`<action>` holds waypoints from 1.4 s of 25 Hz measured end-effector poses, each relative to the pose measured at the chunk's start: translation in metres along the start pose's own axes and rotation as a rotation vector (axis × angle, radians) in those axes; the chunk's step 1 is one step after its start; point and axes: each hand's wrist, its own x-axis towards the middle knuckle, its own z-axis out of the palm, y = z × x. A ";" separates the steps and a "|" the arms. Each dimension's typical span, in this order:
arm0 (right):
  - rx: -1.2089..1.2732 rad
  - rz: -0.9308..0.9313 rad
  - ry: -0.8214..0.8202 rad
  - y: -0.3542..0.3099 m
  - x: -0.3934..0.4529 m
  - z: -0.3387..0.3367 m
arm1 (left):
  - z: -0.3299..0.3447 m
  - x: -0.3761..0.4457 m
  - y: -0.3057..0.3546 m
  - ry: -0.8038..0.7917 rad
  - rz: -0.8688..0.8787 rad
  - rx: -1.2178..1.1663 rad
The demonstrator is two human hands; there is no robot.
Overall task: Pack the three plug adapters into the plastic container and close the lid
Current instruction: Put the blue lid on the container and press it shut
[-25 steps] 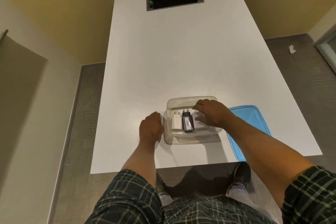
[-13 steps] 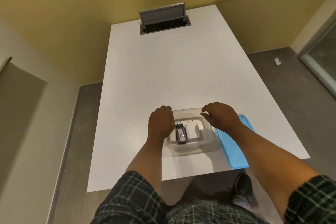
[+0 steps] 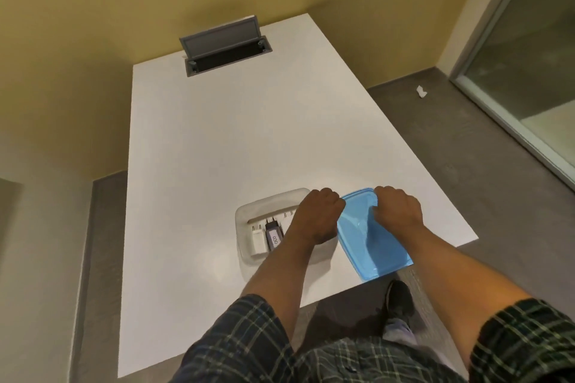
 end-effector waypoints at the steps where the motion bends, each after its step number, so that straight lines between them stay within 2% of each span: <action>1: -0.027 0.050 -0.044 0.006 -0.003 0.002 | 0.004 0.004 0.008 -0.049 0.041 0.009; 4: -0.033 0.190 -0.167 0.023 -0.010 0.010 | 0.018 0.013 0.032 -0.199 0.076 -0.017; 8: -0.041 0.266 -0.240 0.034 -0.015 0.021 | 0.035 0.011 0.051 -0.472 -0.088 -0.068; 14: 0.014 0.303 -0.240 0.038 -0.012 0.026 | 0.046 0.012 0.055 -0.540 -0.145 -0.116; 16: 0.125 0.315 -0.220 0.042 -0.008 0.026 | 0.039 0.015 0.056 -0.585 -0.187 -0.171; 19: 0.350 0.284 -0.099 0.043 0.001 0.021 | 0.025 0.024 0.052 -0.604 -0.311 -0.329; 22: 0.475 0.184 0.059 0.033 0.015 -0.001 | 0.000 0.033 0.041 -0.477 -0.419 -0.563; 27: 0.482 -0.169 0.295 -0.004 0.025 -0.037 | -0.035 0.043 0.007 -0.097 -0.695 -0.919; 31: 0.305 -0.552 0.455 -0.045 0.017 -0.047 | -0.052 0.043 -0.036 0.173 -1.098 -1.452; 35: 0.073 -0.867 0.576 -0.084 0.014 -0.035 | -0.054 0.006 -0.076 0.314 -1.243 -1.708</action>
